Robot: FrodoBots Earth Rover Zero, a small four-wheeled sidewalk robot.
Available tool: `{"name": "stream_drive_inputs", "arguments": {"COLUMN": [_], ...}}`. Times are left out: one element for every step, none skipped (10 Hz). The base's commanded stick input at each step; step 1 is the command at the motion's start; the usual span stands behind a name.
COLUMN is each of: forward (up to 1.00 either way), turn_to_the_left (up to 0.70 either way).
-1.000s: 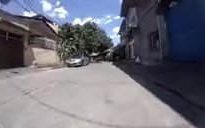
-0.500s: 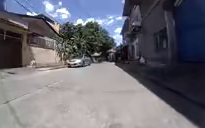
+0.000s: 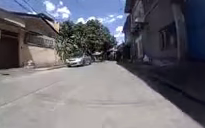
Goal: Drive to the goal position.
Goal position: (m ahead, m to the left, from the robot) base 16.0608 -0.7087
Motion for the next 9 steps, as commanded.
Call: {"name": "stream_drive_inputs", "arguments": {"forward": [1.0, 1.0, 1.0, 1.0, 1.0, 1.0, 1.0, 1.0, 1.0], "turn_to_the_left": [0.03, 0.12, -0.32, -0.4, -0.4, -0.23, 0.0, 0.06, 0.01]}}
